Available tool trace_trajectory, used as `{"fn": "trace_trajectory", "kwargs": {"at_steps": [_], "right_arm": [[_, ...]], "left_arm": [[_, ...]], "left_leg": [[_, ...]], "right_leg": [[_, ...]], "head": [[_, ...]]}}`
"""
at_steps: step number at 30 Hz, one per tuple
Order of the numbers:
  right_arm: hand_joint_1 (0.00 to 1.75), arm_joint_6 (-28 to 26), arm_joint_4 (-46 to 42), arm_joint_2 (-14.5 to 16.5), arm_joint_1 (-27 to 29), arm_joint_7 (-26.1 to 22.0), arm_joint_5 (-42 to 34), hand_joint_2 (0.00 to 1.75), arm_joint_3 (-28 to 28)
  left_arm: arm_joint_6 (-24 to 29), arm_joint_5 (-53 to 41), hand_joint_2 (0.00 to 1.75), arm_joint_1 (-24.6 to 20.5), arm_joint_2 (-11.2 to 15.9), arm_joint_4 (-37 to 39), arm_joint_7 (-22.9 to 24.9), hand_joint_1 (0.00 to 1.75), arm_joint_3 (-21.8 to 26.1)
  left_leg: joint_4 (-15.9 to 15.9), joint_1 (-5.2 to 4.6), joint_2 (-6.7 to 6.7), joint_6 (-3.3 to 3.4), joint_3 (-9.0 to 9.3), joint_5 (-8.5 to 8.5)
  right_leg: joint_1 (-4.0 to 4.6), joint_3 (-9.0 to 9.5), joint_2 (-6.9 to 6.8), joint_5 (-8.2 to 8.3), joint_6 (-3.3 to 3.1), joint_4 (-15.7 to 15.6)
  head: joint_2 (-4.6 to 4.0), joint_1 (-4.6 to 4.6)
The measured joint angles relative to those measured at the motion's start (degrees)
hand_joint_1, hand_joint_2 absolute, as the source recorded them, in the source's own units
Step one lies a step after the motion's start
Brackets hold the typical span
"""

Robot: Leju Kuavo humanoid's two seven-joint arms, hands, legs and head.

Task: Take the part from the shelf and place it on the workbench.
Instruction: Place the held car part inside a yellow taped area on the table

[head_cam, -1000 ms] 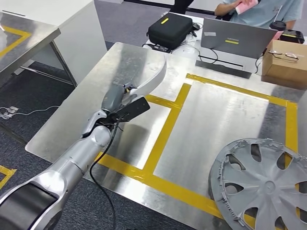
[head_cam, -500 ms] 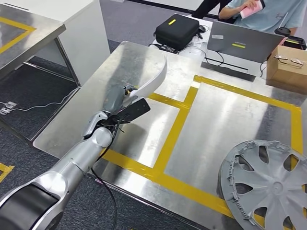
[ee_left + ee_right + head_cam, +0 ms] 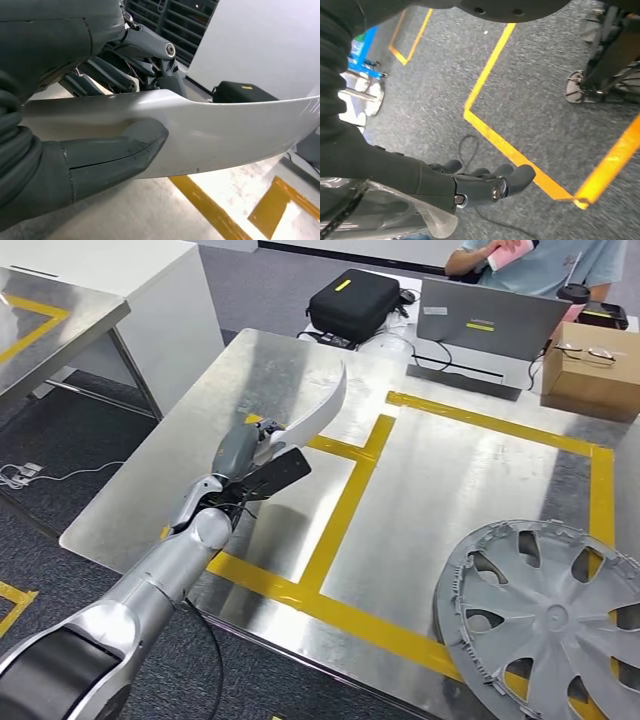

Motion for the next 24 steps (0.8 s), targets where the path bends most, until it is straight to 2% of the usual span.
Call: {"fn": "trace_trajectory", "kwargs": {"at_steps": [2,3,4,7,8,9,11,13,15,17,18,19,20,22,24], "right_arm": [[0.0,0.04,0.0,0.0,-0.02,0.0,0.07,1.75,-0.02],[0.0,0.07,0.0,0.0,-0.01,0.0,0.09,1.75,-0.02],[0.0,0.09,0.0,0.0,0.02,0.0,0.11,1.75,-0.03],[0.0,0.14,0.0,0.02,0.03,0.0,0.19,1.75,-0.03],[0.0,0.18,0.0,0.04,0.01,0.0,0.23,1.75,-0.03],[0.0,0.23,0.0,0.05,0.0,0.0,0.28,1.75,-0.03],[0.0,0.39,0.0,0.07,-0.02,0.01,0.44,1.75,-0.03],[0.0,0.53,0.0,0.05,-0.02,0.03,0.6,0.87,-0.04],[0.0,0.66,0.0,0.04,-0.01,0.05,0.72,0.0,-0.06],[0.0,0.81,0.0,0.04,0.02,0.05,0.81,0.0,-0.08],[0.0,0.86,0.0,0.03,0.04,0.04,0.86,0.0,-0.09],[0.0,0.91,0.0,0.01,0.06,0.03,0.9,0.0,-0.1],[0.0,0.93,-0.01,-0.02,0.07,0.02,0.94,0.0,-0.11],[0.0,0.92,-0.01,-0.06,0.0,-0.05,0.99,0.0,-0.13],[0.0,0.93,-0.01,-0.07,-0.1,-0.09,1.03,0.0,-0.14]], "left_arm": [[-1.09,-0.04,1.75,0.19,0.13,0.01,-0.03,1.75,-0.02],[-1.45,-0.05,1.75,0.28,0.19,0.02,-0.03,1.75,-0.03],[-1.61,-0.07,1.75,0.32,0.24,0.02,-0.04,1.75,-0.03],[-1.98,-0.07,1.75,0.01,0.3,0.02,-0.07,1.75,-0.04],[-2.5,-0.07,1.75,-0.19,0.31,0.02,-0.13,1.75,-0.04],[-3.37,-0.08,1.75,-0.36,0.36,0.02,-0.22,1.75,-0.05],[-5.64,-0.36,1.75,-0.55,0.51,0.02,-0.41,1.75,-0.13],[-7.48,-0.93,1.75,-0.73,0.67,0.02,-0.48,0.87,-0.39],[-9.25,-1.37,1.75,-1.19,0.79,0.05,-0.48,0.0,-0.96],[-11.28,-1.51,1.75,-1.52,0.99,0.26,-0.48,0.0,-1.69],[-12.05,-1.53,1.75,-1.56,1.1,0.42,-0.49,0.0,-2.01],[-12.52,-1.51,1.31,-1.58,1.2,0.61,-0.51,0.0,-2.29],[-12.71,-1.49,0.87,-1.63,1.26,0.75,-0.53,0.0,-2.5],[-12.81,-1.44,0.0,-1.84,1.33,0.92,-0.6,0.0,-2.77],[-13.1,-1.39,0.0,-2.15,1.38,0.98,-0.65,0.0,-2.92]], "left_leg": [[6.91,0.08,0.0,-0.26,-2.56,-3.01],[8.2,0.08,0.0,-0.25,-2.86,-3.15],[7.36,0.08,0.0,-0.12,-2.19,-2.26],[-3.13,-0.13,0.01,0.82,3.25,2.48],[-5.85,-0.25,0.03,1.12,4.52,3.1],[-7.29,-0.38,0.03,1.34,5.09,3.15],[-7.96,-0.42,0.01,1.65,5.14,3.02],[-8.53,-0.13,0.08,2.13,5.21,3.45],[-8.9,0.11,0.15,2.51,5.17,3.79],[-8.86,0.05,0.17,2.63,4.99,3.84],[-8.84,0.02,0.18,2.64,4.96,3.84],[-8.8,0.01,0.19,2.63,4.95,3.84],[-8.74,0.03,0.19,2.6,4.95,3.82],[-8.51,0.02,0.16,2.32,4.93,3.69],[-8.11,-0.19,0.09,1.78,4.59,3.61]], "right_leg": [[0.06,-0.09,-0.04,0.06,-0.16,0.01],[0.1,-0.12,-0.05,0.08,-0.18,0.02],[0.13,-0.13,-0.05,0.11,-0.18,0.03],[0.3,-0.14,-0.02,0.18,-0.02,0.07],[0.38,-0.31,-0.03,0.25,0.17,0.11],[0.43,-0.51,-0.07,0.36,0.41,0.12],[0.46,-0.75,-0.15,0.59,1.03,-0.04],[0.45,-1.35,-0.15,-0.21,1.58,0.71],[0.4,-3.81,-0.12,-3.15,1.97,5.55],[0.35,-7.22,-0.12,-6.11,2.25,12.82],[0.34,-8.24,-0.12,-6.45,2.36,14.92],[0.33,-8.29,-0.13,-5.74,2.42,15.0],[0.3,-7.31,-0.14,-4.16,2.43,12.97],[0.23,-3.59,-0.16,-0.75,2.38,5.63],[0.24,-1.07,-0.05,0.25,2.02,0.86]], "head": [[0.0,-0.04],[0.0,-0.05],[0.0,-0.05],[0.0,-0.04],[0.0,-0.03],[0.0,0.0],[0.0,0.0],[0.0,0.07],[0.0,0.22],[0.0,0.3],[0.0,0.28],[0.0,0.3],[0.0,0.3],[0.0,0.32],[0.0,0.26]]}}
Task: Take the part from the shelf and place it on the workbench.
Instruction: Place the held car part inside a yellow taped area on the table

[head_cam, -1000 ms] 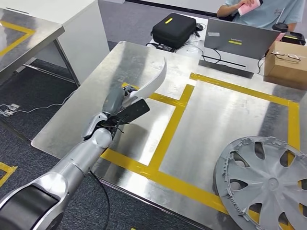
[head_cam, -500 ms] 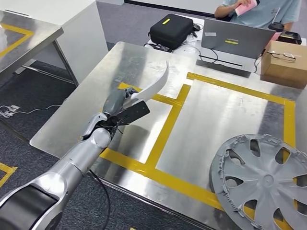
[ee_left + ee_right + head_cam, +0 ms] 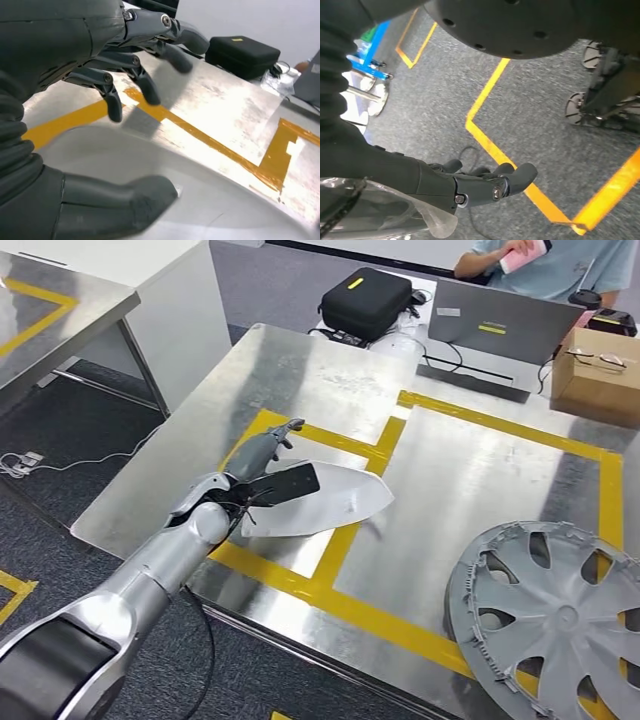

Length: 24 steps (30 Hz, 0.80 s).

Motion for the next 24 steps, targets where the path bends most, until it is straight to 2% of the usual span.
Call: {"fn": "trace_trajectory", "kwargs": {"at_steps": [3,5,6,8,9,10,11,13,14,15,16,19,21,23,24], "right_arm": [[0.0,-0.01,0.01,0.01,0.08,0.02,0.1,0.0,-0.19],[0.0,-0.04,0.0,0.02,0.13,0.01,0.2,0.0,-0.42],[0.0,-0.09,-0.01,0.03,0.1,-0.02,0.24,0.0,-0.55],[0.0,-0.18,-0.01,0.02,0.06,-0.06,0.28,0.0,-0.83],[0.0,-0.2,-0.01,0.02,0.05,-0.07,0.3,0.0,-0.97],[0.0,-0.2,-0.01,0.02,0.07,-0.07,0.32,0.0,-1.08],[0.0,-0.19,-0.01,0.02,0.1,-0.07,0.35,0.0,-1.17],[0.0,-0.18,0.0,0.08,0.11,-0.07,0.39,0.0,-1.3],[0.0,-0.17,0.01,0.14,0.1,-0.07,0.41,0.0,-1.33],[0.0,-0.17,0.01,0.19,0.07,-0.07,0.42,0.0,-1.34],[0.0,-0.18,0.02,0.24,0.06,-0.07,0.42,0.0,-1.36],[0.0,-0.2,0.01,0.23,0.05,-0.07,0.43,0.0,-1.38],[0.0,-0.22,0.01,0.22,0.05,-0.07,0.46,0.0,-1.42],[0.0,-0.22,0.01,0.22,0.08,-0.08,0.5,0.0,-1.52],[0.0,-0.22,0.01,0.22,0.11,-0.08,0.52,0.0,-1.61]], "left_arm": [[-0.24,0.2,0.0,-0.11,0.01,0.13,-0.09,0.0,-0.25],[-0.21,0.46,0.0,-0.13,-0.01,0.18,-0.43,0.0,-0.37],[-0.21,0.71,0.0,-0.08,0.0,0.17,-0.69,0.0,-0.41],[-0.24,1.36,0.0,0.29,0.0,0.18,-1.17,0.0,-0.49],[-0.24,1.63,0.0,0.62,0.01,0.18,-1.31,0.0,-0.54],[-0.24,1.88,0.0,0.93,0.01,0.18,-1.38,0.0,-0.6],[-0.21,2.05,0.0,1.14,-0.01,0.18,-1.42,0.0,-0.66],[-0.01,2.28,0.0,1.2,-0.05,0.16,-1.45,0.0,-0.74],[0.14,2.37,0.0,1.15,-0.09,0.16,-1.46,0.0,-0.77],[0.29,2.45,0.0,1.13,-0.13,0.15,-1.46,0.0,-0.78],[0.41,2.51,0.0,1.13,-0.16,0.15,-1.46,0.0,-0.79],[0.65,2.83,0.0,1.2,-0.28,0.14,-1.46,0.0,-0.8],[0.71,3.27,0.0,1.2,-0.51,0.08,-1.5,0.0,-0.79],[0.72,3.66,0.0,1.38,-0.67,0.02,-1.55,0.0,-0.79],[0.72,3.8,0.0,1.56,-0.7,0.02,-1.56,0.0,-0.79]], "left_leg": [[0.22,-0.07,-0.05,-0.77,-0.31,0.03],[2.08,0.02,-0.02,-1.31,-1.0,-1.43],[4.72,0.08,0.0,-1.57,-2.09,-3.0],[12.1,0.16,0.03,-1.86,-5.26,-6.38],[15.03,0.18,0.03,-1.85,-6.57,-7.24],[16.06,0.15,0.03,-1.7,-7.06,-7.02],[14.98,0.1,0.03,-1.41,-6.61,-5.81],[7.85,-0.25,0.01,-0.31,-3.33,-1.99],[4.31,-0.46,0.03,0.23,-1.69,-0.68],[1.84,-0.68,0.04,0.62,-0.56,-0.06],[0.7,-0.84,0.05,0.83,-0.09,-0.06],[-0.46,-0.68,0.06,1.03,0.18,0.4],[-1.15,-0.31,0.13,1.26,0.22,0.97],[-1.18,-0.28,0.19,1.43,-0.13,1.22],[-1.16,-0.29,0.22,1.45,-0.31,1.32]], "right_leg": [[0.05,0.3,0.16,-0.14,-0.93,-0.55],[-0.11,0.37,0.14,0.05,-1.58,-0.66],[-0.17,0.4,0.12,0.11,-1.83,-0.71],[-0.07,0.4,0.12,0.12,-2.1,-0.7],[0.0,0.4,0.13,0.11,-2.13,-0.69],[0.1,0.41,0.15,0.11,-2.14,-0.69],[0.23,0.44,0.17,0.12,-2.15,-0.68],[0.45,0.51,0.2,0.14,-2.16,-0.68],[0.58,0.47,0.2,0.15,-2.13,-0.65],[0.61,0.36,0.18,0.18,-2.02,-0.62],[0.58,0.23,0.14,0.25,-1.84,-0.62],[0.46,-0.11,0.02,0.09,-1.03,-0.59],[0.41,-1.56,0.02,-2.29,-0.48,2.37],[0.23,-4.59,0.01,-6.09,0.03,9.35],[0.12,-5.9,-0.01,-7.31,0.26,12.56]], "head": [[0.0,0.0],[0.0,-0.14],[0.0,-0.23],[0.0,-0.37],[0.0,-0.35],[0.0,-0.38],[0.0,-0.37],[0.0,-0.33],[0.0,-0.31],[0.0,-0.31],[0.0,-0.29],[0.0,-0.29],[0.0,-0.17],[0.0,-0.1],[0.0,-0.11]]}}
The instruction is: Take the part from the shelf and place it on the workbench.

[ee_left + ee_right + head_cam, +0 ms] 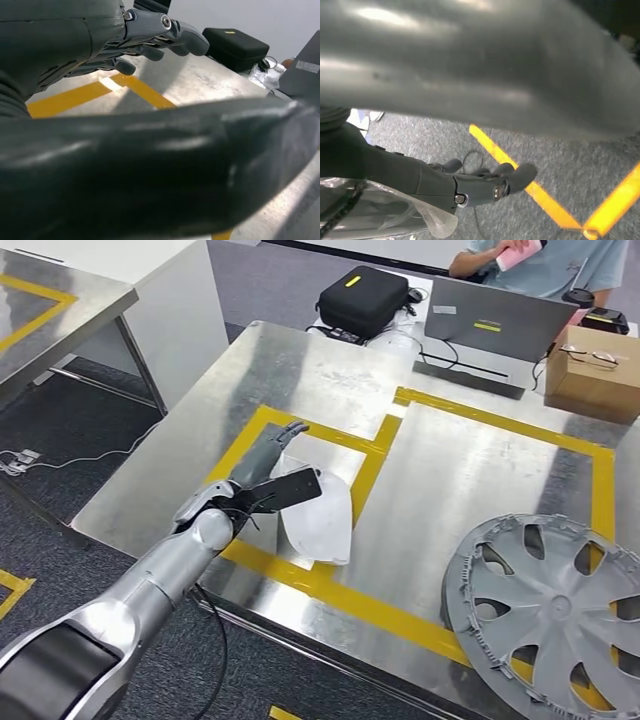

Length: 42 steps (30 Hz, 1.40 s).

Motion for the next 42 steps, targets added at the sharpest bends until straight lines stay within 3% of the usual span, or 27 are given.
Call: {"fn": "trace_trajectory", "kwargs": {"at_steps": [1,2,5,7,10,12,15,16,17,18,20,22,25,26,28,31,33,34,36,38,42], "right_arm": [[0.0,-0.02,0.0,0.0,0.04,-0.01,0.03,0.0,-0.1],[0.0,-0.05,0.0,-0.01,0.07,-0.01,0.08,0.0,-0.2],[0.0,-0.18,-0.01,-0.05,-0.03,-0.01,0.19,0.0,-0.56],[0.0,-0.19,-0.01,-0.05,-0.16,-0.01,0.22,0.0,-0.71],[0.0,-0.18,0.0,-0.03,-0.05,0.01,0.25,0.0,-0.75],[0.0,-0.18,-0.01,-0.01,0.03,0.02,0.3,0.0,-0.77],[0.0,-0.19,-0.01,-0.01,-0.02,0.02,0.36,0.0,-0.8],[0.0,-0.19,-0.01,-0.01,-0.04,0.02,0.38,0.0,-0.81],[0.0,-0.19,-0.01,-0.01,-0.03,0.02,0.41,0.0,-0.85],[0.0,-0.19,0.0,-0.01,-0.01,0.02,0.43,0.0,-0.9],[0.0,-0.18,0.0,0.01,-0.01,0.02,0.47,0.0,-1.04],[0.0,-0.17,0.0,0.03,-0.06,0.02,0.5,0.0,-1.13],[0.0,-0.16,0.0,0.03,-0.08,0.02,0.51,0.0,-1.16],[0.0,-0.16,0.0,0.02,-0.06,0.02,0.52,0.0,-1.18],[0.0,-0.16,0.0,0.02,-0.04,0.02,0.55,0.0,-1.19],[0.0,-0.15,0.0,0.02,-0.03,0.02,0.58,0.0,-1.19],[0.0,-0.16,0.0,0.02,0.01,0.02,0.64,0.0,-1.19],[0.0,-0.2,0.0,0.02,0.02,0.02,0.7,0.0,-1.2],[0.0,-0.3,-0.01,0.0,-0.06,0.02,0.84,0.0,-1.23],[0.0,-0.33,-0.02,-0.01,-0.17,0.02,0.92,0.0,-1.27],[0.0,-0.31,-0.01,0.05,-0.01,0.09,1.1,0.0,-1.54]], "left_arm": [[0.0,0.13,0.0,0.2,0.0,0.0,-0.02,0.0,0.0],[0.01,0.26,0.0,0.37,0.0,0.0,-0.06,0.0,0.01],[0.07,0.48,0.0,0.42,-0.04,-0.01,-0.29,0.0,0.04],[0.11,0.54,0.0,0.33,-0.12,-0.02,-0.43,0.0,0.08],[0.15,0.57,0.0,0.41,-0.19,-0.02,-0.5,0.0,0.09],[0.25,0.66,0.0,0.41,-0.16,-0.02,-0.52,0.0,0.09],[0.36,0.73,0.0,0.72,-0.12,-0.02,-0.54,0.0,0.09],[0.37,0.75,0.0,0.9,-0.09,-0.02,-0.54,0.0,0.09],[0.37,0.78,0.0,1.03,-0.06,-0.02,-0.54,0.0,0.09],[0.37,0.83,0.0,1.08,-0.04,-0.02,-0.54,0.0,0.09],[0.38,0.93,0.0,0.95,-0.02,-0.04,-0.55,0.0,0.09],[0.4,1.02,0.0,0.74,-0.05,-0.07,-0.59,0.0,0.09],[0.45,1.07,0.0,0.68,-0.08,-0.09,-0.63,0.0,0.09],[0.46,1.07,0.0,0.65,-0.11,-0.1,-0.64,0.0,0.09],[0.49,1.1,0.0,0.6,-0.22,-0.11,-0.66,0.0,0.09],[0.5,1.16,0.0,0.76,-0.28,-0.11,-0.67,0.0,0.09],[0.44,1.27,0.0,1.0,-0.27,-0.11,-0.67,0.0,0.09],[0.37,1.4,0.0,1.09,-0.26,-0.11,-0.68,0.0,0.09],[0.22,1.81,0.0,1.12,-0.25,-0.11,-0.76,0.0,0.14],[0.15,2.25,0.0,1.04,-0.21,-0.11,-0.93,0.0,0.27],[0.09,3.23,0.0,1.1,-0.19,-0.11,-1.1,0.0,0.79]], "left_leg": [[0.02,0.01,0.02,-0.04,-0.13,0.09],[0.07,0.04,0.03,-0.12,-0.24,0.18],[0.62,0.12,-0.01,-0.62,-0.57,0.27],[1.08,-0.06,-0.06,-1.26,-1.04,0.44],[1.4,0.0,-0.08,-2.19,-1.52,0.59],[4.2,0.17,-0.07,-2.79,-2.6,-1.81],[14.67,0.42,-0.05,-3.41,-6.14,-7.81],[16.82,0.43,-0.05,-3.42,-6.59,-8.59],[16.89,0.44,-0.05,-3.32,-6.09,-8.32],[14.68,0.41,-0.05,-3.1,-4.52,-7.09],[6.95,0.25,-0.06,-2.39,0.09,-4.16],[1.7,-0.02,-0.08,-1.76,2.77,-3.14],[0.56,-0.1,-0.1,-0.98,2.66,-2.76],[0.27,0.01,-0.07,-0.62,2.56,-2.37],[-0.18,0.25,0.01,-0.02,2.25,-1.66],[-0.17,0.12,0.07,0.31,1.41,-1.14],[-0.11,0.02,0.08,0.29,0.75,-0.7],[-0.07,0.0,0.07,0.2,0.5,-0.5],[0.12,-0.07,0.04,-0.06,0.15,-0.23],[0.56,-0.31,0.03,-0.51,-0.32,-0.02],[1.34,-0.27,0.02,-1.8,-1.13,-0.01]], "right_leg": [[-0.1,-0.53,-0.01,-0.26,0.22,1.6],[-0.21,0.09,-0.02,0.6,0.39,0.89],[-0.5,6.15,-0.08,5.05,0.68,-9.71],[-0.44,8.22,0.01,5.71,0.28,-13.47],[-0.34,8.01,0.13,6.21,-0.88,-13.55],[-0.49,7.73,0.03,6.72,-1.69,-13.72],[-0.4,7.01,-0.06,7.28,-2.28,-13.7],[-0.34,6.77,-0.07,7.45,-2.32,-13.69],[-0.29,6.58,-0.06,7.63,-2.31,-13.69],[-0.24,6.43,-0.06,7.79,-2.26,-13.68],[-0.11,6.24,-0.05,8.08,-2.03,-13.66],[0.0,5.9,-0.08,8.4,-1.56,-13.58],[-0.07,5.35,-0.18,8.88,-0.51,-13.71],[-0.1,4.98,-0.17,8.32,-0.23,-13.27],[-0.18,3.55,-0.12,5.78,0.1,-10.37],[-0.25,0.06,-0.13,0.83,0.43,-1.28],[-0.26,-0.5,-0.14,0.08,0.59,1.59],[-0.26,0.83,-0.14,1.15,0.59,-0.11],[-0.25,5.5,-0.16,4.08,0.38,-7.65],[-0.17,8.84,-0.09,5.28,0.0,-13.35],[-0.13,9.07,-0.05,5.91,-1.34,-14.36]], "head": [[0.0,-0.01],[0.0,0.01],[0.0,0.07],[0.0,0.07],[0.0,0.08],[0.0,-0.1],[0.0,-0.31],[0.0,-0.31],[0.0,-0.31],[0.0,-0.31],[0.0,-0.29],[0.0,-0.25],[0.0,-0.23],[0.0,-0.21],[0.0,-0.03],[0.0,0.15],[0.0,0.14],[0.0,0.15],[0.0,0.17],[0.0,0.09],[0.0,0.05]]}}
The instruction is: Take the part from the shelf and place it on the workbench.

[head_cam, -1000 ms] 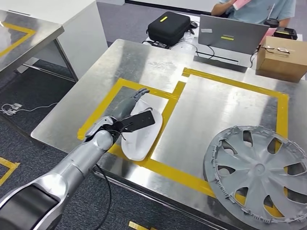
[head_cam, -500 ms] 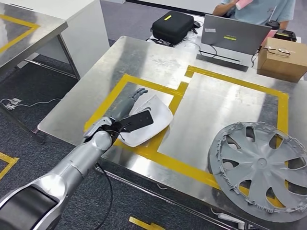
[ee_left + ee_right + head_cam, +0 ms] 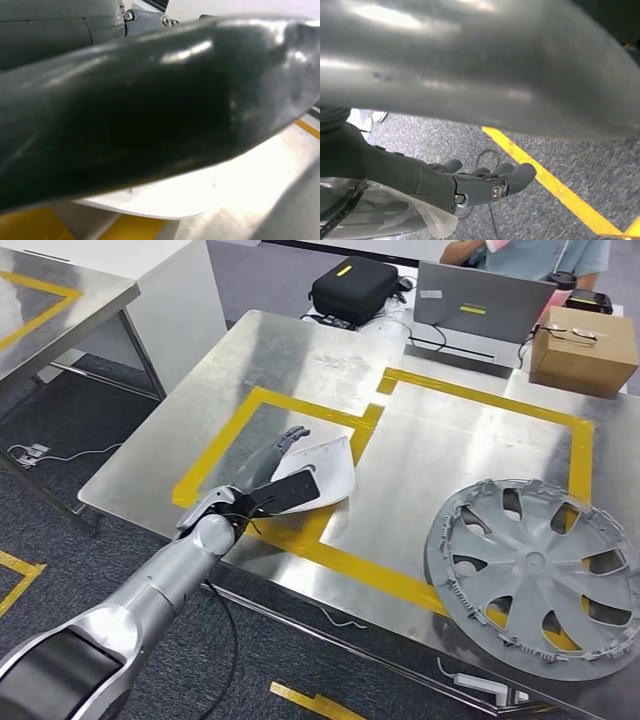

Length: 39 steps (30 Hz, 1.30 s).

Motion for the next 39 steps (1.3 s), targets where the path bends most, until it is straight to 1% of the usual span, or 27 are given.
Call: {"fn": "trace_trajectory", "kwargs": {"at_steps": [2,4,5,6,7,10,11,12,14,16,17,19,20,21,22,23,25,26,27,30,31,33,35,36,37,38,39], "right_arm": [[0.0,0.02,0.01,0.05,0.03,0.01,0.1,0.0,-0.1],[0.0,-0.02,-0.01,0.05,-0.02,0.01,0.15,0.0,-0.22],[0.0,-0.04,-0.01,0.04,-0.02,0.01,0.16,0.0,-0.33],[0.0,-0.05,-0.02,0.04,-0.03,0.01,0.16,0.0,-0.45],[0.0,-0.04,-0.02,0.04,-0.02,0.01,0.17,0.0,-0.55],[0.0,0.06,-0.01,0.08,-0.01,0.01,0.16,0.0,-0.64],[0.0,0.09,0.0,0.1,-0.04,0.01,0.16,0.0,-0.65],[0.0,0.09,0.01,0.12,-0.06,0.01,0.16,0.0,-0.65],[0.0,0.08,0.0,0.12,-0.06,0.01,0.18,0.0,-0.65],[0.0,0.05,-0.01,0.1,-0.03,0.01,0.22,0.0,-0.66],[0.0,0.04,-0.02,0.1,-0.02,0.01,0.25,0.0,-0.67],[0.0,0.04,-0.01,0.1,-0.02,0.01,0.32,0.0,-0.68],[0.0,0.05,-0.01,0.11,0.0,0.01,0.37,0.0,-0.69],[0.0,0.05,0.0,0.12,0.02,0.01,0.42,0.0,-0.72],[0.0,0.06,0.01,0.12,0.04,0.01,0.47,0.0,-0.78],[0.0,0.04,0.01,0.12,0.04,0.01,0.52,0.0,-0.86],[0.0,-0.02,-0.01,0.1,-0.05,0.0,0.63,0.0,-1.03],[0.0,-0.05,-0.01,0.1,-0.12,-0.01,0.68,0.0,-1.07],[0.0,-0.08,-0.01,0.1,-0.17,-0.03,0.72,0.0,-1.09],[0.0,-0.11,0.01,0.18,-0.04,-0.04,0.84,0.0,-1.15],[0.0,-0.12,0.01,0.22,0.01,-0.03,0.88,0.0,-1.19],[0.0,-0.14,-0.01,0.3,0.0,-0.04,0.93,0.0,-1.33],[0.0,-0.19,-0.02,0.3,-0.03,-0.05,0.96,0.0,-1.46],[0.0,-0.2,-0.02,0.3,-0.03,-0.06,0.96,0.0,-1.5],[0.0,-0.19,-0.02,0.3,-0.03,-0.06,0.96,0.0,-1.51],[0.0,-0.17,-0.02,0.3,-0.02,-0.06,0.97,0.0,-1.52],[0.0,-0.14,-0.02,0.3,-0.02,-0.06,0.98,0.0,-1.52]], "left_arm": [[-0.02,0.38,0.0,-0.03,0.07,0.0,-0.07,0.0,0.22],[-0.03,0.53,0.0,0.09,0.16,0.0,-0.11,0.0,0.3],[-0.04,0.54,0.0,0.22,0.2,0.0,-0.11,0.0,0.31],[-0.05,0.55,0.0,0.34,0.24,0.0,-0.11,0.0,0.31],[-0.05,0.55,0.0,0.41,0.27,0.0,-0.12,0.0,0.31],[-0.05,0.55,0.0,0.29,0.3,-0.02,-0.18,0.0,0.37],[-0.05,0.55,0.0,0.19,0.29,-0.02,-0.21,0.0,0.4],[-0.05,0.56,0.0,0.12,0.29,-0.02,-0.25,0.0,0.43],[-0.04,0.79,0.0,0.08,0.31,-0.03,-0.33,0.0,0.52],[-0.04,1.3,0.0,0.06,0.27,-0.06,-0.43,0.0,0.72],[-0.04,1.54,0.0,0.03,0.23,-0.1,-0.48,0.0,0.81],[-0.04,1.96,0.0,0.08,0.19,-0.16,-0.55,0.0,0.95],[-0.04,2.16,0.0,0.21,0.2,-0.18,-0.58,0.0,1.04],[-0.03,2.39,0.0,0.39,0.21,-0.19,-0.63,0.0,1.17],[-0.01,2.63,0.0,0.56,0.24,-0.19,-0.69,0.0,1.3],[0.01,2.79,0.0,0.69,0.26,-0.2,-0.75,0.0,1.43],[0.05,3.09,0.0,0.77,0.33,-0.27,-0.89,0.0,1.67],[0.07,3.22,0.0,0.75,0.37,-0.35,-0.95,0.0,1.77],[0.07,3.37,0.0,0.75,0.42,-0.43,-1.01,0.0,1.85],[0.07,3.61,0.0,0.83,0.59,-0.51,-1.12,0.0,2.02],[0.07,3.72,0.0,0.83,0.67,-0.55,-1.16,0.0,2.1],[0.06,3.98,0.0,0.83,0.86,-0.63,-1.26,0.0,2.31],[0.04,4.14,0.0,1.03,1.03,-0.68,-1.32,0.0,2.49],[0.04,4.15,0.0,1.17,1.09,-0.68,-1.32,0.0,2.57],[0.04,4.15,0.0,1.28,1.14,-0.68,-1.32,0.0,2.62],[0.04,4.16,0.0,1.34,1.18,-0.73,-1.32,0.0,2.65],[0.04,4.17,0.0,1.33,1.2,-0.85,-1.32,0.0,2.68]], "left_leg": [[3.8,0.19,-0.04,-0.65,-1.43,-2.95],[11.33,0.44,-0.05,-1.24,-4.08,-7.2],[14.43,0.55,-0.05,-1.4,-5.04,-8.52],[15.71,0.61,-0.05,-1.45,-5.17,-8.78],[14.7,0.64,-0.05,-1.38,-4.24,-7.96],[3.74,0.51,-0.06,-0.56,2.07,-3.49],[0.99,0.4,-0.07,-0.25,3.46,-2.9],[-0.35,0.29,-0.07,-0.02,3.99,-2.87],[-0.96,0.29,-0.07,0.47,3.85,-2.75],[-1.49,0.54,0.01,1.18,3.62,-2.05],[-1.75,0.68,0.05,1.53,3.44,-1.68],[-1.78,0.61,0.1,1.91,2.83,-1.21],[-1.75,0.52,0.12,1.96,2.52,-1.01],[-1.72,0.45,0.13,1.97,2.24,-0.8],[-1.69,0.4,0.12,1.91,2.02,-0.62],[-1.64,0.38,0.12,1.82,1.87,-0.48],[-1.39,0.25,0.08,1.54,1.6,-0.31],[-1.2,0.14,0.07,1.28,1.36,-0.2],[-1.03,0.03,0.06,0.97,1.1,-0.05],[-0.72,0.06,0.02,-0.05,0.52,0.25],[0.02,0.11,0.0,-0.38,0.2,-0.47],[4.92,0.35,-0.05,-1.07,-1.65,-4.02],[12.66,0.61,-0.04,-1.6,-4.35,-8.08],[15.08,0.69,-0.04,-1.72,-4.99,-8.92],[15.45,0.73,-0.04,-1.73,-4.71,-8.7],[13.39,0.76,-0.04,-1.62,-3.27,-7.45],[9.61,0.77,-0.04,-1.4,-1.04,-5.65]], "right_leg": [[-0.19,-0.23,-0.14,0.51,-0.72,-0.22],[-0.14,-0.74,-0.2,0.89,-1.06,-0.19],[-0.12,-1.02,-0.21,1.08,-1.12,-0.16],[-0.11,-1.28,-0.21,1.26,-1.11,-0.12],[-0.11,-1.5,-0.19,1.41,-1.05,-0.06],[0.0,-1.89,-0.15,1.77,-0.68,0.12],[0.07,-2.12,-0.16,1.92,-0.42,0.19],[0.12,-2.36,-0.17,2.1,-0.12,0.23],[0.12,-2.76,-0.22,2.47,0.59,0.15],[0.09,-3.63,-0.19,1.41,1.18,1.16],[0.07,-4.64,-0.16,-0.14,1.4,3.23],[0.0,-7.63,-0.12,-4.23,1.76,10.34],[-0.03,-8.96,-0.13,-5.68,1.91,13.8],[-0.04,-9.48,-0.13,-6.12,2.03,15.63],[-0.05,-8.9,-0.13,-5.49,2.08,15.25],[-0.07,-7.21,-0.14,-3.99,2.05,12.65],[-0.05,-2.51,-0.16,-0.96,1.82,4.72],[-0.02,-0.83,-0.14,-0.27,1.58,1.81],[0.04,0.03,-0.1,-0.09,1.31,0.22],[0.08,-0.05,-0.02,0.23,0.25,-0.29],[-0.01,-0.17,-0.07,0.51,-0.18,-0.39],[-0.18,-0.52,-0.2,1.03,-0.93,-0.55],[-0.13,-1.06,-0.22,1.41,-1.18,-0.51],[-0.12,-1.32,-0.23,1.59,-1.18,-0.47],[-0.11,-1.55,-0.22,1.75,-1.13,-0.42],[-0.11,-1.72,-0.21,1.88,-1.06,-0.37],[-0.11,-1.82,-0.19,1.99,-0.96,-0.32]], "head": [[0.0,-0.18],[0.0,-0.34],[0.0,-0.32],[0.0,-0.34],[0.0,-0.34],[0.0,-0.33],[0.0,-0.33],[0.0,-0.3],[0.0,-0.28],[0.0,-0.18],[0.0,-0.06],[0.0,0.11],[0.0,0.13],[0.0,0.11],[0.0,0.12],[0.0,0.13],[0.0,0.15],[0.0,0.1],[0.0,0.07],[0.0,0.04],[0.0,-0.06],[0.0,-0.28],[0.0,-0.41],[0.0,-0.41],[0.0,-0.42],[0.0,-0.42],[0.0,-0.43]]}}
